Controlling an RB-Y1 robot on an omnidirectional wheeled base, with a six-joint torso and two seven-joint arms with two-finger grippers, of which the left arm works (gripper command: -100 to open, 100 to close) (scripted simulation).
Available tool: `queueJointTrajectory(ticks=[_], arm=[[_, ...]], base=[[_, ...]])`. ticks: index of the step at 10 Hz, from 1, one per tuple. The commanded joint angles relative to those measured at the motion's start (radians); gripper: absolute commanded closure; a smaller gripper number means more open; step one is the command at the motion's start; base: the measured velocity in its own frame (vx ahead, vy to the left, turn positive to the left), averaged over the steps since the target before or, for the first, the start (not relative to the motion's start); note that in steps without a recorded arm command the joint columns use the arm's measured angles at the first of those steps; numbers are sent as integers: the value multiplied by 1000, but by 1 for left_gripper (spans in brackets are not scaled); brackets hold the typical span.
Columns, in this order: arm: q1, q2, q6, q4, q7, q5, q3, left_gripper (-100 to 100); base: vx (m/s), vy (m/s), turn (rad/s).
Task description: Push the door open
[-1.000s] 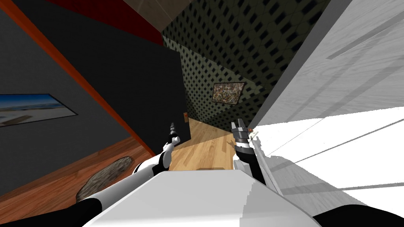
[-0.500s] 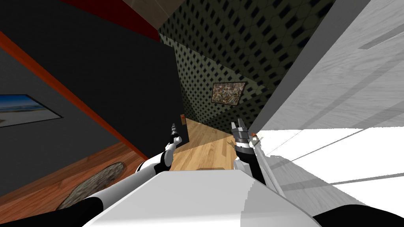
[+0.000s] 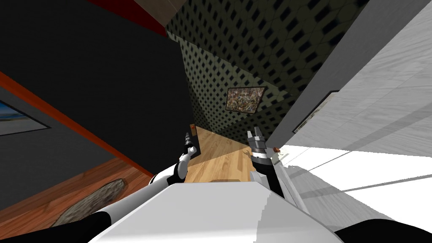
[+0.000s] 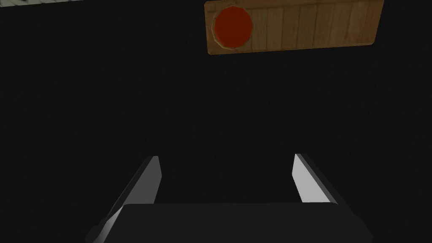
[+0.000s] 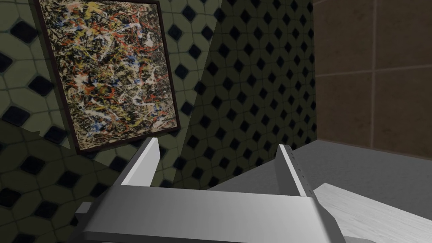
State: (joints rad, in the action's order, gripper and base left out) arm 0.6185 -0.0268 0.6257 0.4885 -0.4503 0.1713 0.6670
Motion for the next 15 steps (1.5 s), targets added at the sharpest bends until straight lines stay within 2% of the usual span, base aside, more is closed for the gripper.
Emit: queueJointTrajectory(ticks=[1,3,4,5,6,8,9,10,13,15], arm=[[13,15,15,-26,-6,3,10,-100],[17,37,19,-31,-11,5,16,-100],[19,28,22,-39,-9,4,14,-100],[19,4,24,-43,-7,5,15,-100],[19,4,24,-17,-7,5,15,-100],[19,4,24,-43,-7,5,15,-100],[17,-14,23,-44,-4,6,15,-100],[16,-18,22,-44,-3,6,16,-100],[13,-16,20,-45,1,8,16,-100],[11,0,19,-45,4,8,17,-100]], base=[[119,-73,-6],[150,-88,-4],[64,-48,3],[127,35,-23],[164,59,-14],[47,35,3],[161,80,-30],[242,113,-29],[197,84,-21],[220,93,-21]])
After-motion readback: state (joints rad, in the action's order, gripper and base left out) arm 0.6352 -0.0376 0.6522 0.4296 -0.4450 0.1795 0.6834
